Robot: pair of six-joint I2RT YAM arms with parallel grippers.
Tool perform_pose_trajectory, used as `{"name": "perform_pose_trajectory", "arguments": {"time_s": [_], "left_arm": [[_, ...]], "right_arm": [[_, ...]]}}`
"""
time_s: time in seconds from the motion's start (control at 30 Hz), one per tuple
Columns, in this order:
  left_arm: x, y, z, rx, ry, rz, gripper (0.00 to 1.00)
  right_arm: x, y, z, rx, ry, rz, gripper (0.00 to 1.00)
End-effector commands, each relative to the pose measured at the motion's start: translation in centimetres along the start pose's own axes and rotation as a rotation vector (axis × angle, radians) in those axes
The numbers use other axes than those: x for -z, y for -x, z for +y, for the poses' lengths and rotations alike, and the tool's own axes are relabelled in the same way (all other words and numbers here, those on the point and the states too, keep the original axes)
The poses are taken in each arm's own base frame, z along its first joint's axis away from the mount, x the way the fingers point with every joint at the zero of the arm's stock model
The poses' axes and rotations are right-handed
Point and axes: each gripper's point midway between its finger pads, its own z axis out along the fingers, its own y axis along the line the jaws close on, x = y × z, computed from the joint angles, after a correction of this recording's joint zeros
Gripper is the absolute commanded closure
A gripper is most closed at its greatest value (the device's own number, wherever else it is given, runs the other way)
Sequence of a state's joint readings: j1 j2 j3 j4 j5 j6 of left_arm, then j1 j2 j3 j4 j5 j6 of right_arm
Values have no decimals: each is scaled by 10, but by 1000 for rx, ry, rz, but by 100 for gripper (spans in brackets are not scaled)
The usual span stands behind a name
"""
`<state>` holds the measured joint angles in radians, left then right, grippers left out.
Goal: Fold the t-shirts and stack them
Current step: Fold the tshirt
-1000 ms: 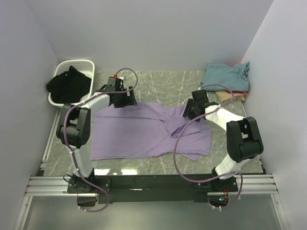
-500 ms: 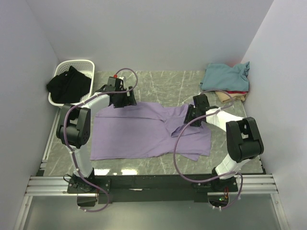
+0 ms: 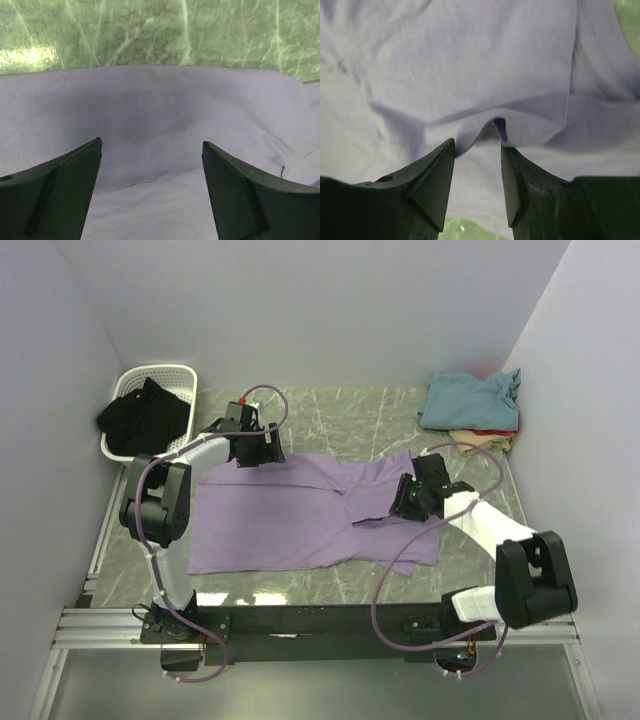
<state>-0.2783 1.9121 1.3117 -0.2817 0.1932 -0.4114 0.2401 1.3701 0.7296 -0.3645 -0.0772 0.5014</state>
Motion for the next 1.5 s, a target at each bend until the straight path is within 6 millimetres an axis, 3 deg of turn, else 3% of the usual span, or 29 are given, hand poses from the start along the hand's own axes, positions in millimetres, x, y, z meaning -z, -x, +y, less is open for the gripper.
{"name": "perform_pose_trajectory", "arguments": {"time_s": [0.0,0.3,0.37,0.4,0.5,0.6,0.63,0.7,0.73,0.8,0.83,0.87,0.9,0.93,1.1,1.3,1.47], "left_arm": [[0,9,-8,-24,-29,-14,14],[-2,6,-7,-30,-24,0,14],[-1,6,-5,-30,-18,-3,14],[-1,7,-5,-32,-17,-7,14],[2,11,-6,-27,-17,-27,14],[3,18,-9,-29,-20,-39,13],[4,19,-9,-29,-17,-42,13],[5,21,-7,-28,-4,-50,13],[7,23,-6,-29,5,-58,13],[8,21,1,-23,41,-70,12],[12,24,4,-17,56,-85,12],[11,19,9,-13,75,-86,12],[14,20,12,-6,88,-100,11],[18,22,13,-2,90,-110,11],[16,11,23,13,119,-95,10],[-3,-3,50,47,171,-39,10],[-16,-6,72,90,171,10,10]], "right_arm": [[21,-23,3,-3,23,29,51],[62,-80,12,-52,75,88,54],[80,-63,14,-78,92,-21,53],[85,-54,14,-84,96,-72,48],[95,-9,11,-110,67,-263,41],[82,34,16,-94,53,-350,40],[62,38,14,-80,18,-313,41],[52,71,25,-52,44,-356,44],[28,72,23,-22,15,-307,45],[16,98,37,-8,52,-322,50],[-6,97,35,4,33,-274,51],[-13,100,36,7,35,-254,55],[-13,115,44,6,55,-265,55],[-27,111,43,10,48,-223,55],[-59,128,34,-33,11,-163,54],[-82,140,11,-111,-70,-107,57],[-89,158,-6,-179,-92,-88,58]]}}
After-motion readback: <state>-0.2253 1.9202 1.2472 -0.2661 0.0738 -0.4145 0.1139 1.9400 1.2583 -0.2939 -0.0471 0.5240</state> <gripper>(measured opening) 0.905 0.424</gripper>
